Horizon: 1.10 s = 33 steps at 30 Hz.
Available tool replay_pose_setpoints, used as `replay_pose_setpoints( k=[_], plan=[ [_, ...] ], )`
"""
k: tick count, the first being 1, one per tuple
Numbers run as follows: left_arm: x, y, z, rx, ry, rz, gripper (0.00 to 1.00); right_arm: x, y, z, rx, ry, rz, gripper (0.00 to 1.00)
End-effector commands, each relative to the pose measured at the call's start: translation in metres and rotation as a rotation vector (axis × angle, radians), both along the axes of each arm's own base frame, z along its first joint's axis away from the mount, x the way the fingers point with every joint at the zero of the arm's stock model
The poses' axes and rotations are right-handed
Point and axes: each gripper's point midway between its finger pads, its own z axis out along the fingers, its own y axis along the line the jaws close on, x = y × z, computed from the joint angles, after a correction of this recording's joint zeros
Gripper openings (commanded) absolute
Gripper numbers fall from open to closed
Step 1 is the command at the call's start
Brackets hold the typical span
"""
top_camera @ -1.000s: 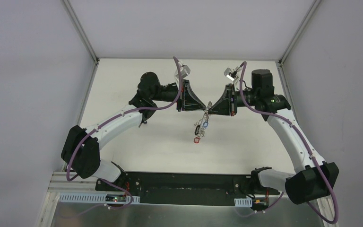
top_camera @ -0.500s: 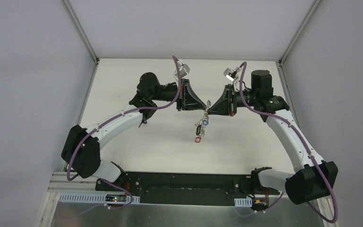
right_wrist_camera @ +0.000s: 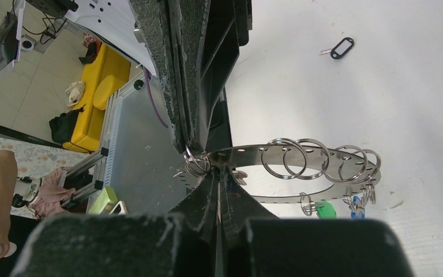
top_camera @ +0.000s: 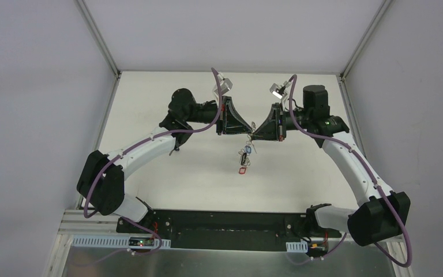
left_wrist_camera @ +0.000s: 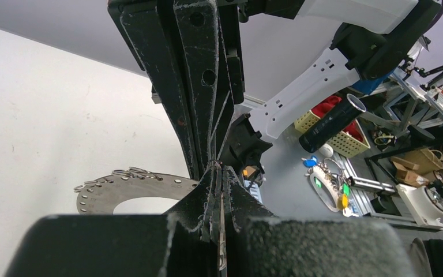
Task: Put the keys on the keyring
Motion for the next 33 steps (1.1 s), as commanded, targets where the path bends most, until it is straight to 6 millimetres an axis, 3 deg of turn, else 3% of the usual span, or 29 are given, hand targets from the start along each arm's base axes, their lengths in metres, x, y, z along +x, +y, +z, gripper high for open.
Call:
replay_pose_setpoints(
  k=[1,7,21,28,33],
  plan=[
    [-0.007,-0.004,0.021,-0.069,-0.076,-0.013,0.0,-0.004,0.007,0.008,0.023,-0.03,0.042,0.0],
    [-0.006,-0.005,0.021,-0.071,-0.076,-0.016,0.0,-0.006,0.007,0.01,0.028,-0.04,0.049,0.01],
    [-0.013,-0.001,0.025,-0.077,-0.087,-0.028,0.0,-0.008,-0.017,0.033,0.006,-0.213,-0.016,0.32],
    [-0.014,0.0,0.025,-0.076,-0.08,-0.024,0.0,-0.011,-0.02,0.046,-0.007,-0.281,-0.008,0.34],
    [-0.014,0.0,0.027,-0.077,-0.072,-0.025,0.0,-0.008,-0.017,0.043,-0.015,-0.275,-0.004,0.34]
  ],
)
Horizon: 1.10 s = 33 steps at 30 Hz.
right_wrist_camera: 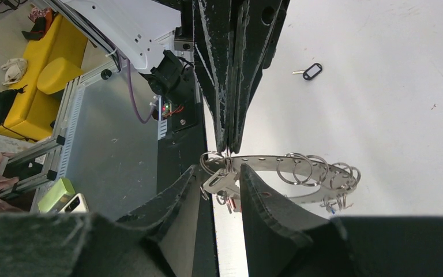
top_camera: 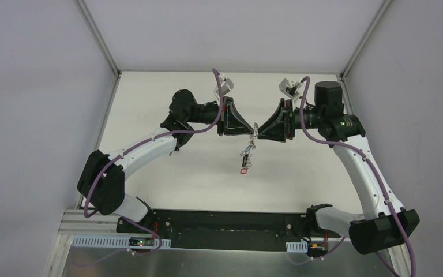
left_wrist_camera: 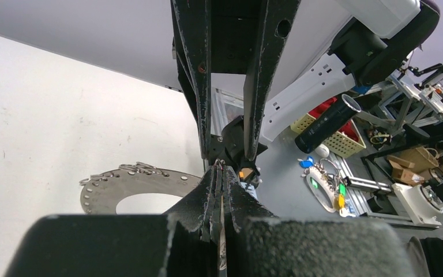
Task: Put the keys on the keyring
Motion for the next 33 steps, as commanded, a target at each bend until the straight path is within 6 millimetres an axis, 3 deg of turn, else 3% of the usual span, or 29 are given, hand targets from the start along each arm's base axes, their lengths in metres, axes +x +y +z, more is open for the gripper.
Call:
replay_pose_setpoints(
  k=[1,12,30,33],
  plan=[
    [-0.009,0.003,0.025,-0.069,-0.07,-0.007,0.0,-0.001,0.001,0.006,-0.001,-0.051,0.02,0.34],
    [-0.007,0.002,0.023,-0.068,-0.058,-0.005,0.0,0.001,0.01,-0.005,-0.028,-0.031,0.038,0.32],
    [-0.005,0.001,0.015,-0.046,-0.064,0.0,0.0,-0.002,0.011,0.002,-0.022,-0.05,0.04,0.01],
    [-0.004,0.001,0.009,-0.027,-0.085,0.007,0.0,-0.001,0.008,0.004,-0.047,-0.079,0.016,0.0]
  ],
)
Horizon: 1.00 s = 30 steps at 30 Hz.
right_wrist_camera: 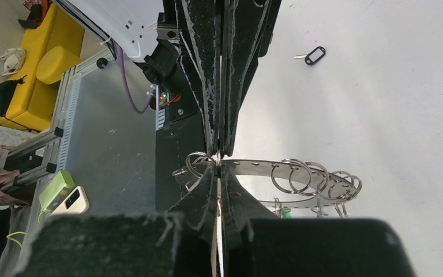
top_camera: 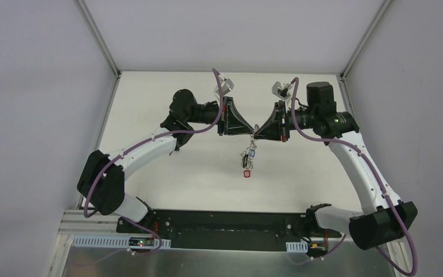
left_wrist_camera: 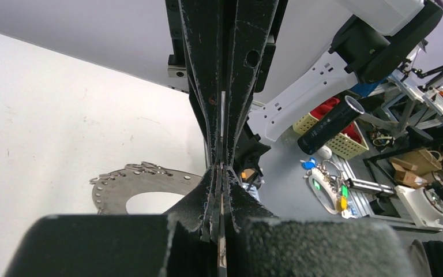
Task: Put the keys on the keyring
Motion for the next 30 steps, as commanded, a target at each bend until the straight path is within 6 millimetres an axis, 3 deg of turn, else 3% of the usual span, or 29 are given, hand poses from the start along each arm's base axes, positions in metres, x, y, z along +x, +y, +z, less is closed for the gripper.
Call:
replay_pose_setpoints(
  k=[1,5,11,12,14,23,30],
  plan=[
    [-0.005,0.002,0.01,-0.026,-0.101,0.004,0.0,0.002,-0.003,0.022,-0.013,-0.123,-0.02,0.0],
    [-0.004,0.003,0.003,0.013,-0.134,0.013,0.0,0.006,-0.007,0.019,-0.083,-0.162,-0.062,0.0],
    [-0.008,0.014,-0.002,0.076,-0.212,-0.008,0.27,0.004,-0.008,0.001,-0.233,-0.188,-0.066,0.0],
    [-0.011,0.016,-0.004,0.091,-0.231,-0.023,0.37,0.004,-0.008,-0.003,-0.258,-0.189,-0.064,0.0],
    [-0.013,0.021,-0.011,0.125,-0.282,-0.028,0.45,0.004,-0.007,-0.011,-0.309,-0.185,-0.056,0.0],
    [-0.01,0.023,-0.028,0.18,-0.325,-0.024,0.51,0.002,0.009,-0.027,-0.377,-0.149,0.006,0.0],
    [-0.007,0.019,-0.042,0.184,-0.34,-0.031,0.45,0.001,0.018,-0.031,-0.375,-0.137,0.035,0.0]
  ],
)
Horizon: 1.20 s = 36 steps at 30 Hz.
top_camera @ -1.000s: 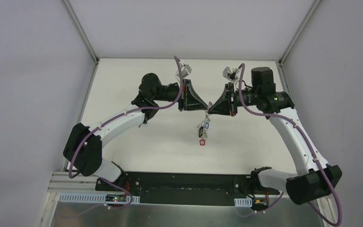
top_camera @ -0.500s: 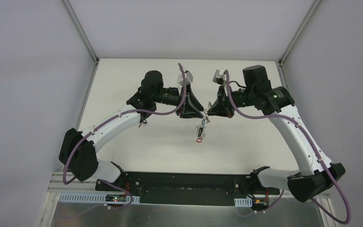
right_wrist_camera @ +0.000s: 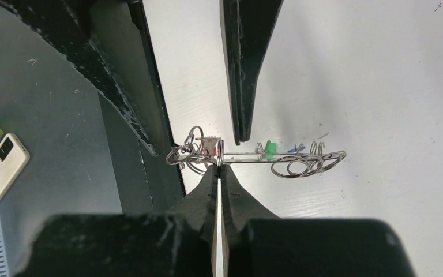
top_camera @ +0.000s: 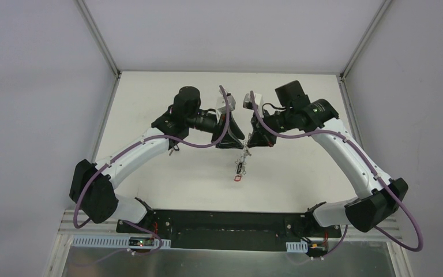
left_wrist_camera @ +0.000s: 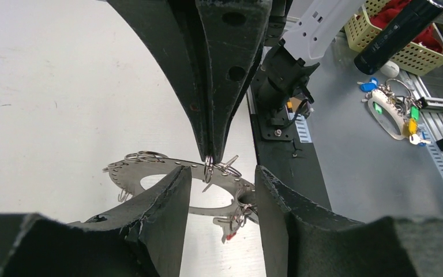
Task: Put the keys on the keyring
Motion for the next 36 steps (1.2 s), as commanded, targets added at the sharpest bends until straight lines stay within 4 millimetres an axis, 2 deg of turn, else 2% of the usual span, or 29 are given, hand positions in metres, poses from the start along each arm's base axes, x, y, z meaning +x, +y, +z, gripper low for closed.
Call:
replay_pose_setpoints(
  k=[1,27,33,36],
  plan=[
    [0.002,-0.004,0.007,-0.037,-0.081,-0.028,0.43,0.001,0.008,0.021,0.045,-0.054,0.028,0.0],
    [0.002,-0.013,-0.005,-0.027,-0.034,-0.044,0.0,0.003,0.011,0.016,0.056,-0.038,0.026,0.0],
    [0.003,-0.012,-0.002,-0.021,-0.003,-0.021,0.0,0.006,0.01,0.019,0.077,-0.041,-0.002,0.0],
    [0.001,-0.011,0.005,-0.035,0.022,-0.01,0.0,0.009,0.004,0.026,0.13,-0.027,-0.034,0.08]
  ],
)
